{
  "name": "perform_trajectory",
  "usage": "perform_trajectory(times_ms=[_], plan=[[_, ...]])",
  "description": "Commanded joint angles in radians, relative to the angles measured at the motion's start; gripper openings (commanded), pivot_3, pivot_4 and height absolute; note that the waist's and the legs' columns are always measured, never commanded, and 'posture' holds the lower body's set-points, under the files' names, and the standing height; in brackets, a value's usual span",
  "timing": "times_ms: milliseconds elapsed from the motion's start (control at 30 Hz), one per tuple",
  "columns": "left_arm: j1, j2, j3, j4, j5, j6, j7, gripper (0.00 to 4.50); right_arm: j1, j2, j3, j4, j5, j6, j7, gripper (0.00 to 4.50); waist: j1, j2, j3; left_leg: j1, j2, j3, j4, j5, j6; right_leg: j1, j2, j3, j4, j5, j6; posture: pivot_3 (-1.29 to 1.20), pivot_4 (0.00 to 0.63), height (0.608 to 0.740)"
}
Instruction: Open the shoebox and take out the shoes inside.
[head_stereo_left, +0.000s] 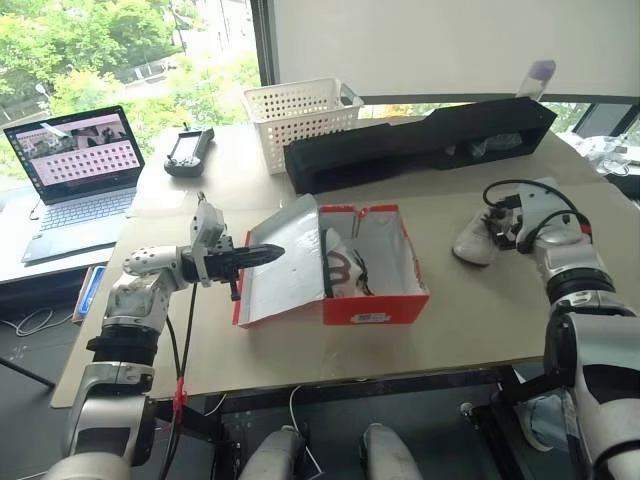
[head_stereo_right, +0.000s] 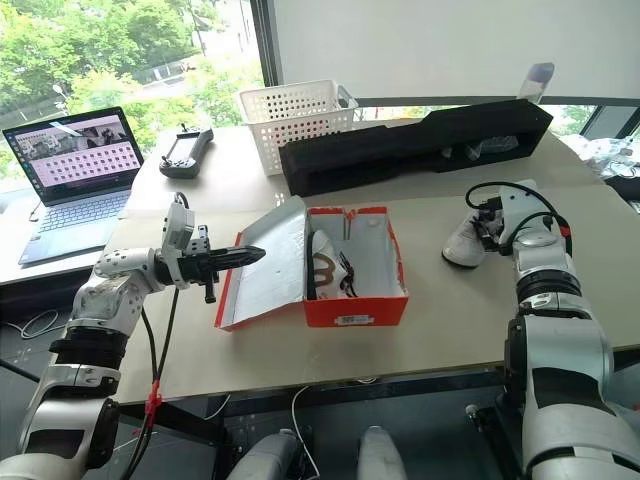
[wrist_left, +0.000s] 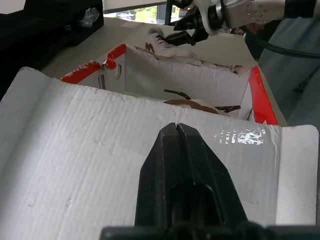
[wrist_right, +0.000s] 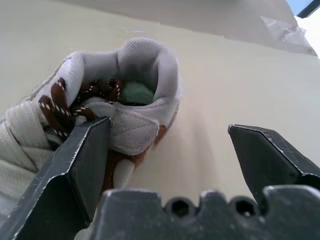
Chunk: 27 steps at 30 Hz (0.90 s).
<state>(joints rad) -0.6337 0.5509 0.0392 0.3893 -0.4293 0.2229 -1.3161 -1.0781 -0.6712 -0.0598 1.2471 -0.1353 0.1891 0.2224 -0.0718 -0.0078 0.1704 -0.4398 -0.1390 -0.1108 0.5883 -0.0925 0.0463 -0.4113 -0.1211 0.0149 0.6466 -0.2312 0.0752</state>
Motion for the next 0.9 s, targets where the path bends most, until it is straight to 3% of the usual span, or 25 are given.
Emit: perform_trajectory(times_ms=[33, 167, 333, 433, 500, 633, 733, 767, 900], plan=[[-0.003, 0.008, 0.011, -0.036, -0.005, -0.004, 0.004, 0.00, 0.027, -0.054, -0.030, -0.154, 0.043, 0.001, 0.092, 4.43, 0.002, 0.000, 0.000, 0.000, 0.000, 0.000, 0.000, 0.000, 0.000, -0.001, 0.000, 0.000, 0.000, 0.000, 0.000, 0.00, 0.150, 0.738], [0.011, 0.012, 0.014, -0.048, -0.008, 0.000, 0.007, 0.00, 0.137, -0.144, -0.036, -0.487, 0.066, 0.134, 0.220, 4.43, 0.009, 0.002, 0.001, -0.004, 0.000, 0.000, -0.002, 0.000, 0.000, -0.006, -0.001, 0.000, 0.001, -0.001, -0.001, 0.00, 0.150, 0.738], [0.026, 0.011, 0.012, -0.063, -0.011, 0.005, 0.013, 0.00, 0.235, -0.221, -0.066, -0.995, 0.217, 0.495, 0.425, 4.43, 0.009, 0.005, 0.003, -0.010, 0.000, 0.000, -0.001, 0.000, 0.001, -0.012, 0.000, 0.001, 0.002, 0.003, -0.007, 0.00, 0.150, 0.738], [0.025, 0.009, 0.011, -0.063, -0.011, 0.007, 0.015, 0.00, 0.224, -0.227, -0.082, -1.188, 0.349, 0.725, 0.512, 4.43, 0.010, 0.005, 0.003, -0.009, 0.002, 0.000, -0.001, 0.000, 0.000, -0.011, 0.001, 0.000, 0.002, -0.001, 0.000, 0.00, 0.150, 0.738], [0.017, 0.008, 0.009, -0.053, -0.008, 0.007, 0.014, 0.00, 0.111, -0.121, -0.133, -1.331, 0.572, 1.037, 0.553, 4.43, 0.009, 0.005, 0.003, -0.009, 0.003, 0.000, 0.000, 0.000, 0.000, -0.011, 0.000, -0.001, 0.002, -0.001, 0.001, 0.00, 0.150, 0.738], [0.008, 0.001, 0.005, -0.045, -0.007, 0.006, 0.016, 0.00, 0.052, 0.013, -0.157, -1.453, 0.719, 1.337, 0.535, 4.43, 0.008, 0.006, 0.003, -0.010, 0.004, 0.001, 0.000, 0.000, 0.000, -0.012, -0.005, -0.001, 0.002, 0.000, 0.001, 0.00, 0.150, 0.738], [0.002, -0.013, -0.004, -0.041, -0.006, 0.003, 0.020, 0.00, 0.085, 0.111, -0.093, -1.494, 0.796, 1.424, 0.487, 4.43, 0.030, 0.004, 0.002, -0.010, 0.004, 0.000, 0.000, -0.001, 0.001, -0.013, -0.003, -0.004, 0.000, -0.001, -0.001, 0.00, 0.150, 0.738], [0.002, -0.015, -0.005, -0.040, -0.006, 0.003, 0.021, 0.00, 0.086, 0.129, -0.089, -1.486, 0.799, 1.425, 0.462, 4.43, 0.035, 0.004, 0.002, -0.010, 0.003, 0.000, 0.000, -0.001, 0.001, -0.014, -0.002, -0.004, 0.000, 0.003, -0.007, 0.00, 0.150, 0.738], [0.001, -0.020, -0.006, -0.040, -0.006, 0.003, 0.024, 0.00, 0.098, 0.165, -0.043, -1.472, 0.785, 1.425, 0.406, 4.43, 0.048, 0.004, 0.002, -0.020, -0.002, 0.000, 0.003, -0.001, 0.002, -0.023, -0.005, -0.002, 0.001, 0.008, -0.006, 0.00, 0.150, 0.738]])
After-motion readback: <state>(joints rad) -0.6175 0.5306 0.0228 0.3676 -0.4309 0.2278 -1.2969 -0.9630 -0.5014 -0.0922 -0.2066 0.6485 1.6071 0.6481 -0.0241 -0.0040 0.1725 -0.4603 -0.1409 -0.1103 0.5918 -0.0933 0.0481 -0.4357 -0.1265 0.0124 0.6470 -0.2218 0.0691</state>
